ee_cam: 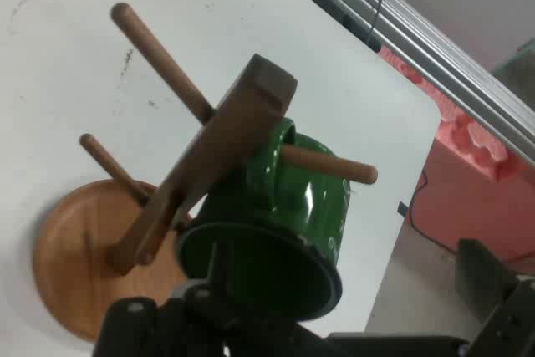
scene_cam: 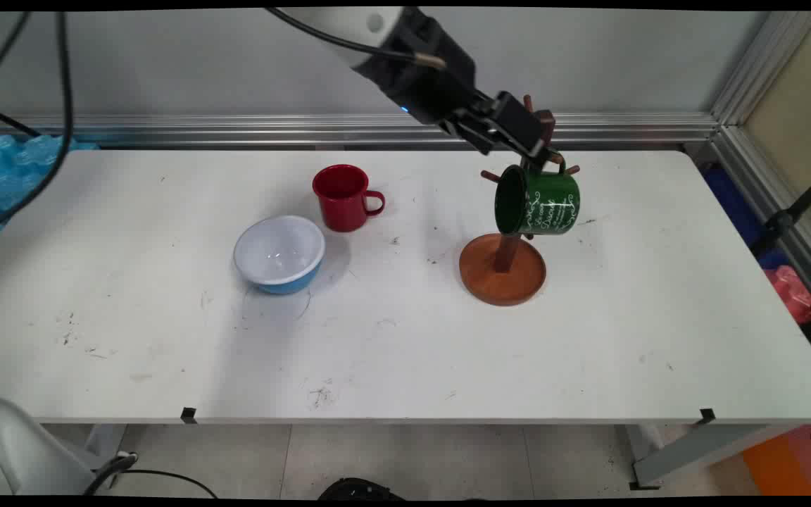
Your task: Pick up the green mug from the rack
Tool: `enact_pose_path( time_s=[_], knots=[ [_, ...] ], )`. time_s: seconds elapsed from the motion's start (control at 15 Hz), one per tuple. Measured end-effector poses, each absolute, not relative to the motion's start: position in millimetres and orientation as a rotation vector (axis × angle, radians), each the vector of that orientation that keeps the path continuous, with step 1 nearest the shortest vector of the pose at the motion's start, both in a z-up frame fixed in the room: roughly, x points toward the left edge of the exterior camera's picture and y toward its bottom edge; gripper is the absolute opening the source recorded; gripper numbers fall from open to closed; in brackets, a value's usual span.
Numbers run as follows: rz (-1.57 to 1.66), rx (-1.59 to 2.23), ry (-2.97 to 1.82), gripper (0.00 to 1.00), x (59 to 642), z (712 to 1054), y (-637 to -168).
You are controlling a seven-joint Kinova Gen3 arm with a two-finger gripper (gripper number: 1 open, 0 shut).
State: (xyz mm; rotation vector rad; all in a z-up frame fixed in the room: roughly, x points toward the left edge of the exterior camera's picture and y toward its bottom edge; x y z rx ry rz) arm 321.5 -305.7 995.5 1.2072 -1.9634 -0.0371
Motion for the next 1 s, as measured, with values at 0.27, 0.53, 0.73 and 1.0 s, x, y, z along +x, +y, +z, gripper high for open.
enact_pose_path(
  time_s=[0.27,0.53,0.73,1.0],
  knots=[
    [-0.013,1.146,-1.992,1.0,347.8,1009.2,-300.7],
    [0.016,1.084,-2.019,1.0,375.0,1020.1,-297.7],
    [0.038,1.035,-2.038,1.0,393.4,1027.7,-297.0],
    [0.079,0.962,-2.059,1.0,421.2,1040.8,-296.2]
  ],
)
